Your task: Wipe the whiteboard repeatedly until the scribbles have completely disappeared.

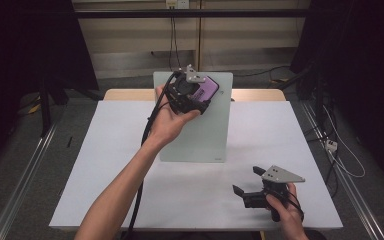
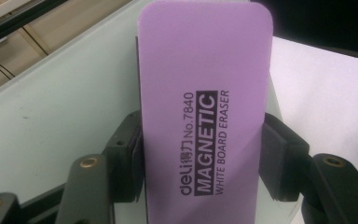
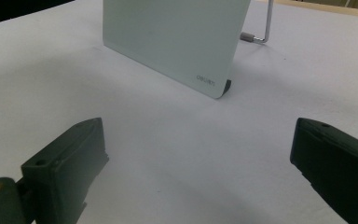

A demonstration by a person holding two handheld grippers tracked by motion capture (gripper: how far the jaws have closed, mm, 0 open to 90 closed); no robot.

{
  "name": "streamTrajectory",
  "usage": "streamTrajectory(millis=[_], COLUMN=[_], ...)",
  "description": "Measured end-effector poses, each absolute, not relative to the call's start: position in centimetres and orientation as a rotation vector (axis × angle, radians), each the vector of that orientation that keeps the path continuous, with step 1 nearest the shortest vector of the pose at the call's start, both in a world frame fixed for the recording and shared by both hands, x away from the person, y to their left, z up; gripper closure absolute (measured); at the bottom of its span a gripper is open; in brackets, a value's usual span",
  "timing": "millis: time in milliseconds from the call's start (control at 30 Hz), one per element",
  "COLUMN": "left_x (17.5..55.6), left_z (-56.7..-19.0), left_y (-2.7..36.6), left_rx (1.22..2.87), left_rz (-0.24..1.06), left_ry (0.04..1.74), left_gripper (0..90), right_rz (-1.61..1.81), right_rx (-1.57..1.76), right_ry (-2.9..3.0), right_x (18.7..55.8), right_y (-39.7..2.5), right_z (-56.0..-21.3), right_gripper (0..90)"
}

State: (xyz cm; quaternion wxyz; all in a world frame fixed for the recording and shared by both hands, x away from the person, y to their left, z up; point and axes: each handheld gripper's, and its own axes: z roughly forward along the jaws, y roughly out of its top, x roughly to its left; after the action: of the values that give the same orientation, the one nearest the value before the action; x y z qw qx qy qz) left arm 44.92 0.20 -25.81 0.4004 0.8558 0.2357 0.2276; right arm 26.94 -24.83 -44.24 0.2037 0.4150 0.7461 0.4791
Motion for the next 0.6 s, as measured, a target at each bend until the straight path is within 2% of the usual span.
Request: streamTrajectory(millis=[200, 467, 600], left_x=[44.5, 43.3, 43.4], left_z=[-26.6, -29.6, -29.5], left_y=[-1.7, -4.6, -4.6], left_rx=[2.208, 2.295, 2.295], left_rz=[0.581, 0.511, 0.498], left_ry=[0.545, 0.489, 0.493], left_gripper=[41.1, 41.2, 41.2], right_rz=[1.338, 1.340, 1.341], right_rx=[1.157, 1.157, 1.158], right_ry=[2.082, 2.082, 2.083], right_x=[26.9, 26.9, 26.8], right_y=[-24.8, -24.9, -24.9], right_z=[-44.2, -44.2, -44.2], right_gripper=[3.2, 3.2, 3.2])
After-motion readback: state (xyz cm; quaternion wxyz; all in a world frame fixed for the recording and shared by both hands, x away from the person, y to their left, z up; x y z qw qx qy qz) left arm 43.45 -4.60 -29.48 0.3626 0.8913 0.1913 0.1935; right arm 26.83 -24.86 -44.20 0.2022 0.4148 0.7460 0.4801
